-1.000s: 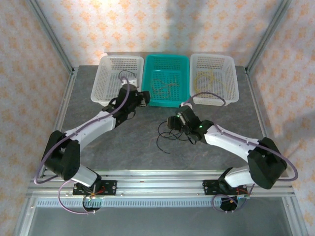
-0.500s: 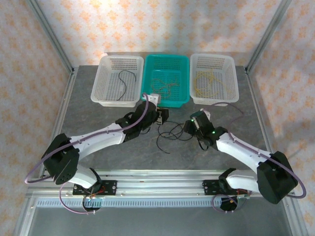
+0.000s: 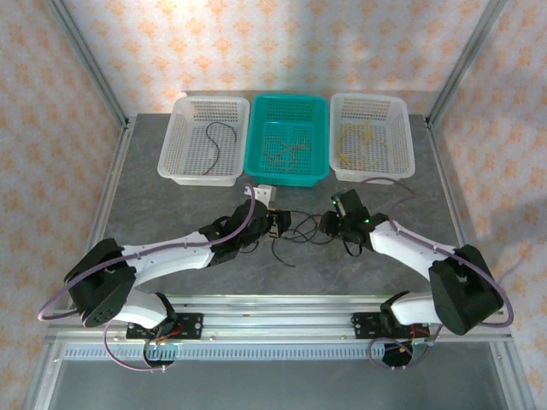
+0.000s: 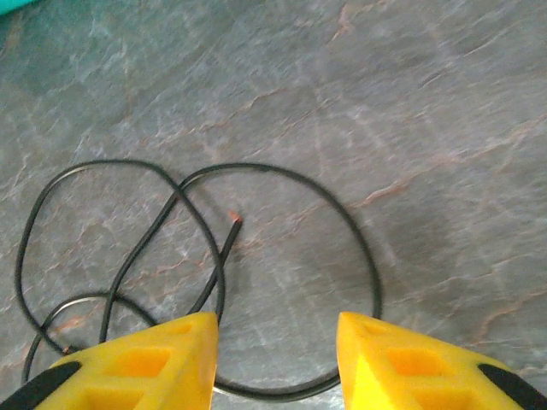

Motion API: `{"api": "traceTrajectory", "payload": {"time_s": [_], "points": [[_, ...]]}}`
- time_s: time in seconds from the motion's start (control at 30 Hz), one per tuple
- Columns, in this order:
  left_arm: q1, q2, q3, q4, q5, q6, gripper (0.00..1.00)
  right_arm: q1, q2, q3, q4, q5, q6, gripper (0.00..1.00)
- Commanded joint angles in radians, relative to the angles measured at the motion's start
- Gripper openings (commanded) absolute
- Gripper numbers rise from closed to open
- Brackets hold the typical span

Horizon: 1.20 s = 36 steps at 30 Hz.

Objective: Untangle the cables

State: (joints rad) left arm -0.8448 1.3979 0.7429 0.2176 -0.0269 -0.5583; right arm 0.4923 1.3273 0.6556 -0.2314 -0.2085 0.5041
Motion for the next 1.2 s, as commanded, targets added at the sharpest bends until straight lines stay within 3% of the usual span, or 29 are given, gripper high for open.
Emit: {"api": "traceTrajectory", "payload": {"time_s": [0.0,0.27,0.93,1.17], "points": [[-0.008,-0.030,-0.009,0.038,-0.013,-0.018,0.51,0.013,0.013,0.011,0.059,-0.057,0.016,0.41],[-0.007,0.007,0.027,0.031,-0.010,0.006,0.50,0.028,0.046,0.001,0.094,-0.064,0.099,0.40],[-0.007,-0.028,0.021,0.022,-0.025,0.017,0.50,0.066,0.173,0.032,0.103,-0.069,0.100,0.39],[-0.007,-0.021,0.015,0.023,-0.028,0.020,0.50,0.066,0.176,0.027,0.131,-0.066,0.096,0.32]]}}
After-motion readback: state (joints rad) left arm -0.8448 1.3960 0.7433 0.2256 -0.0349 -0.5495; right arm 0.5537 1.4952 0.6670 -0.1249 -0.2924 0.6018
